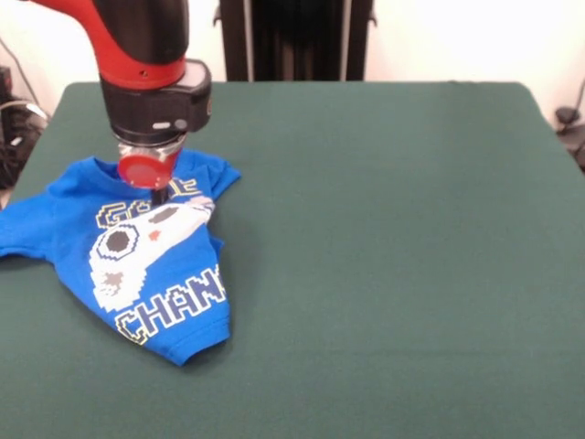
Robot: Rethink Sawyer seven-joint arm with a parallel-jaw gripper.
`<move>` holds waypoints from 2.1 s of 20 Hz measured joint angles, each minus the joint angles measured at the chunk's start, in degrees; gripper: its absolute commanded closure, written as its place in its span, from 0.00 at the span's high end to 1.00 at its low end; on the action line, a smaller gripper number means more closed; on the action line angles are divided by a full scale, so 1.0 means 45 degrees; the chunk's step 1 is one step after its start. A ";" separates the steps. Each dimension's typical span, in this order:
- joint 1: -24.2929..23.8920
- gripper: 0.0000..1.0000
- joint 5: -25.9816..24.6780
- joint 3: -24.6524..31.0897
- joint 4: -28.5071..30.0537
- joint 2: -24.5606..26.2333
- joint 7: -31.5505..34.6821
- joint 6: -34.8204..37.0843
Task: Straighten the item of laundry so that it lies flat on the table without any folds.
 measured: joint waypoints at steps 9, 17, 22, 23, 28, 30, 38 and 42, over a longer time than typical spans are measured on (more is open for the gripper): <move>-0.0148 0.00 -0.0003 -0.0098 -0.0550 0.0145 0.0000 0.0727; -0.0267 0.00 -0.0003 -0.0240 -0.1212 0.0140 0.0000 0.1481; -0.0312 0.00 -0.0003 -0.0243 -0.1013 -0.0072 0.0000 0.1476; -0.0313 0.00 -0.0008 -0.0243 -0.0911 -0.0137 0.0000 0.1476; -0.0320 0.00 0.0000 -0.0245 0.0116 -0.0736 0.0000 0.1283; -0.0325 0.00 -0.0003 -0.0246 0.0535 -0.0931 0.0000 0.1130; -0.0327 0.00 0.0026 -0.0245 0.1891 -0.1391 0.0000 0.0579; -0.0325 0.00 0.0024 -0.0245 0.2076 -0.1411 0.0000 0.0532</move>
